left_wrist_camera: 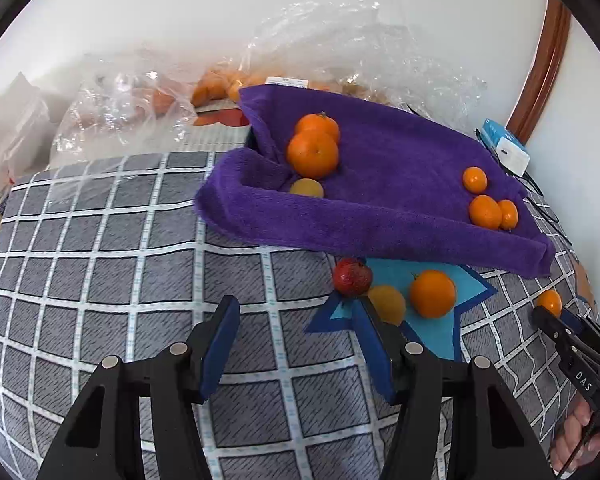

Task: Organize fruits
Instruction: 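Grasp the red fruit by the star mat with the left gripper while the right gripper holds the oval fruit, then carry both held fruits up and over the purple towel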

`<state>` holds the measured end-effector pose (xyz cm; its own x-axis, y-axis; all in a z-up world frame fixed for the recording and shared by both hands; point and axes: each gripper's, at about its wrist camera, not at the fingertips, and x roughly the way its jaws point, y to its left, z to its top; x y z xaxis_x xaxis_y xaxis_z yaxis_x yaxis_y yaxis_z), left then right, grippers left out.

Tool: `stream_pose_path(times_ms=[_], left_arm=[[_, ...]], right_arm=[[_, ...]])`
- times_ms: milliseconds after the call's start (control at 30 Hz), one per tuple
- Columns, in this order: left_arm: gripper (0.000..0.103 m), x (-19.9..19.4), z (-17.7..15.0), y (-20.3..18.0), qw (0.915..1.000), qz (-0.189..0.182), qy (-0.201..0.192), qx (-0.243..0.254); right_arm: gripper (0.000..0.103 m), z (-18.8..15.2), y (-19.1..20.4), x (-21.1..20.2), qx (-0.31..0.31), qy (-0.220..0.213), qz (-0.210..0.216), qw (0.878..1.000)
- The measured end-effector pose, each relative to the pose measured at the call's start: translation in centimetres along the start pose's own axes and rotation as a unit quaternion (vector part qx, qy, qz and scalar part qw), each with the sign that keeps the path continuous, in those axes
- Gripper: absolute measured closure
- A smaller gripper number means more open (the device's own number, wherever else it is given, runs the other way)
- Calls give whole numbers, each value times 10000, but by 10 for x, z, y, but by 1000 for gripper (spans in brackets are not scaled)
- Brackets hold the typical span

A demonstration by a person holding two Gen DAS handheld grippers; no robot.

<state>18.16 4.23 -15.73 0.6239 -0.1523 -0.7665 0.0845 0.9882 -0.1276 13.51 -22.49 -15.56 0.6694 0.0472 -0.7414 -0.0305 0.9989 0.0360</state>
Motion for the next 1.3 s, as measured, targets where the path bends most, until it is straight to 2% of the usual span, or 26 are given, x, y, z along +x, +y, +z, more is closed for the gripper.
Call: stream_pose_path(times_ms=[167,367,467,533,600,800,1033,1300], left_arm=[[48,9,5,-9,9999,-73,52,126],[52,16,10,-12,9995,-301,19,-18],[60,20,11,-15,9992,-394,4,-42],[72,21,12,-16,9989,-462,-13,-2],[80,23,12,-16,9987,-506,13,73],[80,16,11,-2,9956,-893,-143,-249],[80,5,9,5,9947,-815,-440,-437],[80,-4,9,5,9947,-726,-633,-352]], right_arm=[[65,0,-3,1,97,23,172,9998],[64,-1,1,2,17,65,173,9998],[64,0,1,4,19,90,190,9998],[64,0,0,4,30,113,233,9997],[64,0,0,5,27,137,279,9995],[64,0,-4,2,130,49,403,9991],[65,0,-4,1,137,23,424,9990],[65,0,1,8,8,206,276,9994]])
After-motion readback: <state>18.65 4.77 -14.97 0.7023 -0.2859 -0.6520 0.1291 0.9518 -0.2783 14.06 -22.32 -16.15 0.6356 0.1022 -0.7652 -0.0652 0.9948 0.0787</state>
